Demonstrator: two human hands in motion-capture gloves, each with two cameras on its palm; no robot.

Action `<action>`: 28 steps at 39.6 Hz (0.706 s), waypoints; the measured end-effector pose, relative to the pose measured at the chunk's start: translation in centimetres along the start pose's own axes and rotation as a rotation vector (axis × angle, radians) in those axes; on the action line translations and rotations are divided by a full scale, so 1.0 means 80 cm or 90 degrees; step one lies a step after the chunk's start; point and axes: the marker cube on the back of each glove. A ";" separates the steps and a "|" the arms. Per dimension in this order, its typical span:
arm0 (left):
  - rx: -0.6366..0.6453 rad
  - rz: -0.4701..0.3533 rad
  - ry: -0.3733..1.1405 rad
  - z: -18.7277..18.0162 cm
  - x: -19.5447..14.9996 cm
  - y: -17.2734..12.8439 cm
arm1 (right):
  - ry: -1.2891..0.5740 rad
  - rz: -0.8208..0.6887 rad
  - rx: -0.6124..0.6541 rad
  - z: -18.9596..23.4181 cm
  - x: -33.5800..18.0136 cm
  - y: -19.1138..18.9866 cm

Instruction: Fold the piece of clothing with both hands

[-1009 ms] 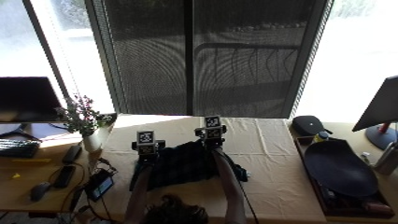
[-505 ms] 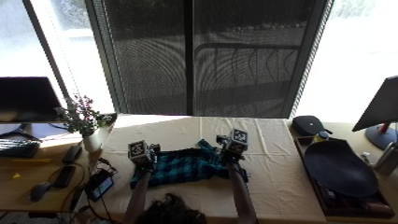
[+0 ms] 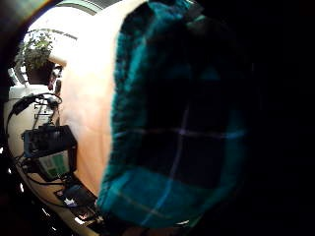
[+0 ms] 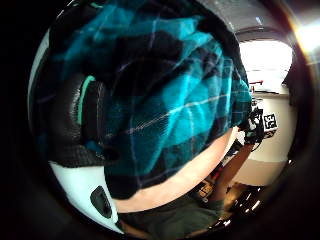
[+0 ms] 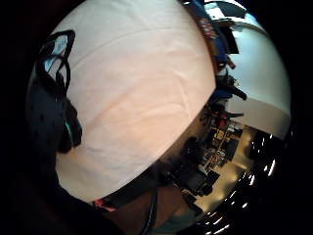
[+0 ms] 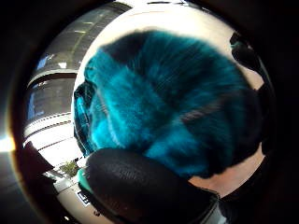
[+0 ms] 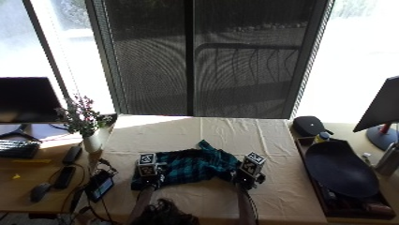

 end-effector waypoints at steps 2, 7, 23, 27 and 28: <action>0.001 -0.001 -0.005 0.004 0.000 0.002 | -0.086 -0.058 0.030 0.000 -0.023 -0.010; -0.024 0.020 0.035 0.011 0.016 0.014 | -0.198 -0.156 0.087 -0.008 -0.066 -0.025; -0.183 0.030 0.244 0.009 0.024 0.040 | -0.431 -0.365 0.088 -0.105 -0.180 0.068; -0.184 0.052 0.429 -0.005 0.029 0.041 | -0.432 -0.482 0.118 -0.130 -0.244 0.121; -0.166 0.045 0.442 -0.010 0.024 0.040 | -0.424 -0.511 0.121 -0.134 -0.258 0.137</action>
